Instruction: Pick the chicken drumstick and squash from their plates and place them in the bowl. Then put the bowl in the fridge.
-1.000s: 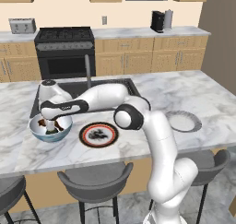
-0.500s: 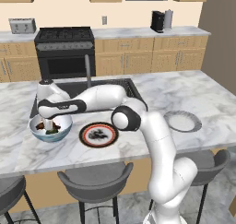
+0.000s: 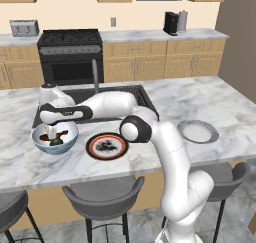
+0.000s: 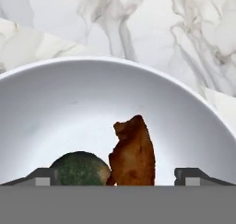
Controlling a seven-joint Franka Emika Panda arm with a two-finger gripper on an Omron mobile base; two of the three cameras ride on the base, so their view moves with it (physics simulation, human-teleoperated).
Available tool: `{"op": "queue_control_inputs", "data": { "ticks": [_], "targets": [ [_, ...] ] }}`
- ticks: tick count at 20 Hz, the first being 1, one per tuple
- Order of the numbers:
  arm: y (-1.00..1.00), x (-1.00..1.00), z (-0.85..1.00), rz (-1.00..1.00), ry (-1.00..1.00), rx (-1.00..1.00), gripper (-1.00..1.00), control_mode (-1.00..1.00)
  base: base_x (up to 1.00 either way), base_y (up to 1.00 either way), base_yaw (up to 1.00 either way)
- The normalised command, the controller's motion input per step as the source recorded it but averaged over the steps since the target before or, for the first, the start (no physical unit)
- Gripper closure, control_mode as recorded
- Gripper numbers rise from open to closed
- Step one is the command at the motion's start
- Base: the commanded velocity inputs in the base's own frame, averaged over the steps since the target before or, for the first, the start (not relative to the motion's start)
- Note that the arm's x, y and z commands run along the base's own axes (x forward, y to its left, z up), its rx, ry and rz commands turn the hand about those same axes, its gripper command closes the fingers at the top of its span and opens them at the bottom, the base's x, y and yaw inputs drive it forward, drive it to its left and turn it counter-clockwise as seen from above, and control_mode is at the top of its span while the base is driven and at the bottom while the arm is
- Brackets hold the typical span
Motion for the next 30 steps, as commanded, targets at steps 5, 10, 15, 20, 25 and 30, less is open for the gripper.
{"op": "queue_control_inputs", "data": {
  "ticks": [5, 10, 15, 20, 25, 30],
  "targets": [
    [-0.14, -0.33, 0.36, 0.0, 0.0, 0.0, -1.0, -1.0, 0.0, 0.0, 0.0],
    [-0.13, -0.49, 0.27, 0.0, 0.0, 0.0, -1.0, -1.0, 0.0, 0.0, 0.0],
    [-0.09, -0.55, 0.02, 0.0, 0.0, 0.0, -1.0, -1.0, 0.0, 0.0, 0.0],
    [-0.11, -0.58, -0.02, -0.11, -0.04, -0.02, -1.0, -1.0, 0.0, 0.0, 0.0],
    [-0.27, -0.46, -0.11, -0.2, -0.18, -0.06, -1.0, -1.0, 0.0, 0.0, 0.0],
    [-0.38, -0.1, -0.04, -0.09, -0.12, -0.07, -1.0, -1.0, 0.0, 0.0, 0.0]
  ]
}}
